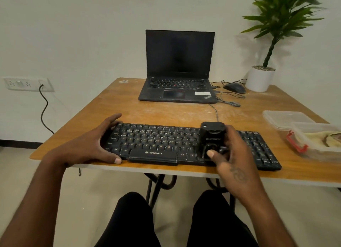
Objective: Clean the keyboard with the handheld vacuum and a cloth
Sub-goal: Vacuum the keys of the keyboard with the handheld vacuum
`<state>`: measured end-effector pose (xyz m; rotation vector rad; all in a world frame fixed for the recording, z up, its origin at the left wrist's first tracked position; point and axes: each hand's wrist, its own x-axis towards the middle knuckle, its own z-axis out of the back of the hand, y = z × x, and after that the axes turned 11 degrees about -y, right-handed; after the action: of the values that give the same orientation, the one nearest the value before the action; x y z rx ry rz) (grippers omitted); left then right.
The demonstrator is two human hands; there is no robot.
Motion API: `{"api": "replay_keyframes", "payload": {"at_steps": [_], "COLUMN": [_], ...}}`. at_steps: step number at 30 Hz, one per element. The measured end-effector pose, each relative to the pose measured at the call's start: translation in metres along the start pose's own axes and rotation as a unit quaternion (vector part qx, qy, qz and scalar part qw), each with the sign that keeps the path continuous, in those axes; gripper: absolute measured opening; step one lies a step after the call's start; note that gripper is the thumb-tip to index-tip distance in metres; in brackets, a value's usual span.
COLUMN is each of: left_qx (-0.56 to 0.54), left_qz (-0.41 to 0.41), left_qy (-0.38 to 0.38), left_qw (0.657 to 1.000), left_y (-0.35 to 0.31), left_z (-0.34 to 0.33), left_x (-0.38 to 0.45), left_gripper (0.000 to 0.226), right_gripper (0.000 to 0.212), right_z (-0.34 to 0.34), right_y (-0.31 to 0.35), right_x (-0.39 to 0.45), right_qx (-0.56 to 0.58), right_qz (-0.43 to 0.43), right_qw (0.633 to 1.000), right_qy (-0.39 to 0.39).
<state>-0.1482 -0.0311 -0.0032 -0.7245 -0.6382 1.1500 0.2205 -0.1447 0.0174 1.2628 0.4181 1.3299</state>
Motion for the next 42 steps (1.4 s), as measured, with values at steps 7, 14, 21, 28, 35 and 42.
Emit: {"api": "replay_keyframes", "payload": {"at_steps": [7, 14, 21, 28, 35, 42], "left_qx": [-0.003, -0.005, -0.015, -0.012, -0.016, 0.004], "left_qz": [-0.001, -0.002, -0.001, -0.003, 0.002, -0.004], "left_qy": [0.003, -0.005, 0.000, -0.001, -0.001, 0.000], "left_qw": [1.000, 1.000, 1.000, 1.000, 1.000, 1.000], "left_y": [-0.002, -0.005, -0.006, -0.005, -0.005, -0.004], "left_z": [0.001, -0.001, -0.001, -0.001, -0.001, 0.001], "left_x": [-0.001, -0.002, -0.002, 0.000, 0.000, 0.004], "left_gripper": [0.135, 0.135, 0.138, 0.136, 0.137, 0.140], "right_gripper": [0.052, 0.050, 0.052, 0.067, 0.066, 0.064], "right_z": [-0.013, -0.020, 0.013, -0.027, 0.021, -0.003], "right_y": [-0.004, -0.005, -0.013, -0.004, -0.013, -0.012], "right_x": [-0.003, -0.012, -0.004, -0.015, -0.011, -0.019], "right_qx": [-0.027, -0.014, -0.006, -0.042, 0.060, 0.056], "right_qz": [-0.005, 0.017, -0.001, 0.058, 0.008, 0.010], "right_qw": [0.998, 1.000, 0.996, 0.997, 0.997, 0.997], "right_qy": [-0.056, -0.018, -0.091, -0.019, -0.056, -0.060]}}
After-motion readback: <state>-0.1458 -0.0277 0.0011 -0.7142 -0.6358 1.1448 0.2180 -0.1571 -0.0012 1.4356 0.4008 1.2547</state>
